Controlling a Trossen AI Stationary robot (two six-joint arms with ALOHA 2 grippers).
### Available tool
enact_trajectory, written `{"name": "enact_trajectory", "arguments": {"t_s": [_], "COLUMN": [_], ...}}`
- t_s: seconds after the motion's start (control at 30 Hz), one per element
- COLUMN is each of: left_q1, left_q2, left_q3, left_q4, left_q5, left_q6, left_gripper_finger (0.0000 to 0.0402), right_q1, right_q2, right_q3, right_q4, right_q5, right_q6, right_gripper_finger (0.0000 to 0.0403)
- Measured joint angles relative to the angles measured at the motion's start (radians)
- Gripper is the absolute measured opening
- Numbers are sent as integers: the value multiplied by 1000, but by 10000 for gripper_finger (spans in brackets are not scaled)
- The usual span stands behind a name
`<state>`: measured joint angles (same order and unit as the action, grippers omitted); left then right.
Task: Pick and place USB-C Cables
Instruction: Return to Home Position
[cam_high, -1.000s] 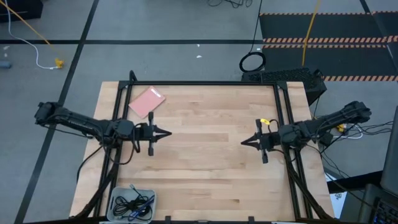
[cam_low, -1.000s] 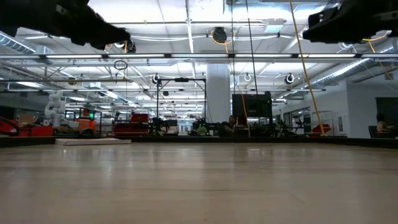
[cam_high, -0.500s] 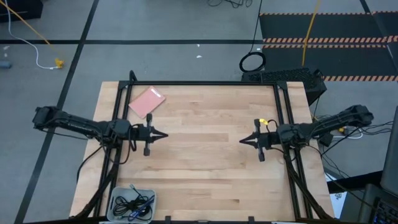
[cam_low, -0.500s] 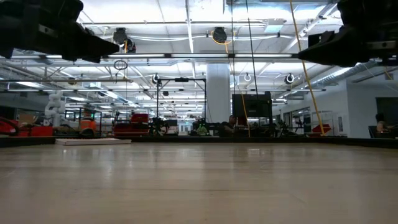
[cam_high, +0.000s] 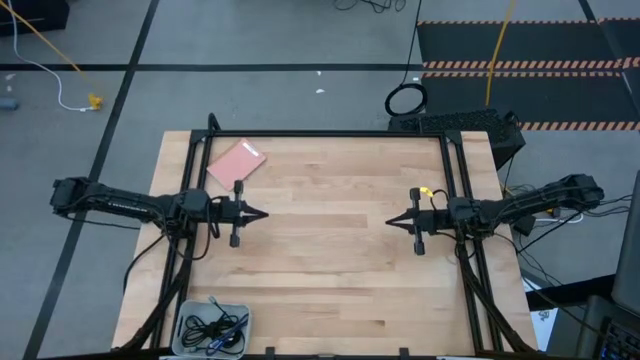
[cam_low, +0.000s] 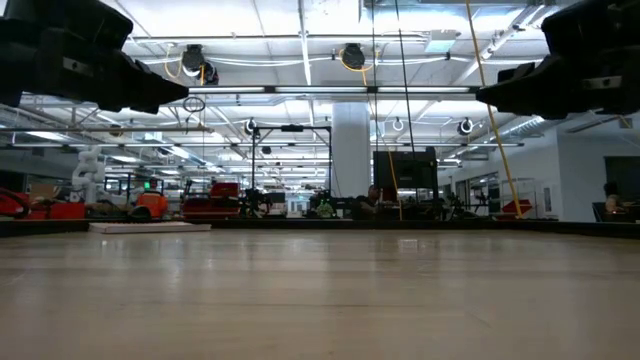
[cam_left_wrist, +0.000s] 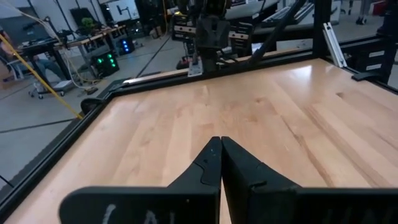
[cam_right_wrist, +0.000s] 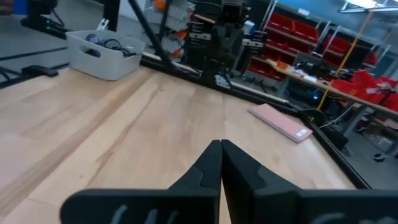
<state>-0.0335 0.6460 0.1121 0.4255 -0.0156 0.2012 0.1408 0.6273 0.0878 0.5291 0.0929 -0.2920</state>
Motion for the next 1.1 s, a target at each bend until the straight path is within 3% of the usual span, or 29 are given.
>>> {"name": "enact_trajectory", "arguments": {"t_s": [0.3,1.1], "left_q1": [1,1], "left_q2": [0,0], "left_q3": [0,0], "left_q4": [0,48], "left_q5": [0,0], "left_q6": [-12,-19], "left_gripper_finger": [8,15], "right_q1": [-31,-37], "right_q2": [-34,-500], "right_q3": [-34,-36], "right_q4": [27,-325], "right_q5": [29,-16], "right_q6": [2,38], "right_gripper_finger": [0,0]}}
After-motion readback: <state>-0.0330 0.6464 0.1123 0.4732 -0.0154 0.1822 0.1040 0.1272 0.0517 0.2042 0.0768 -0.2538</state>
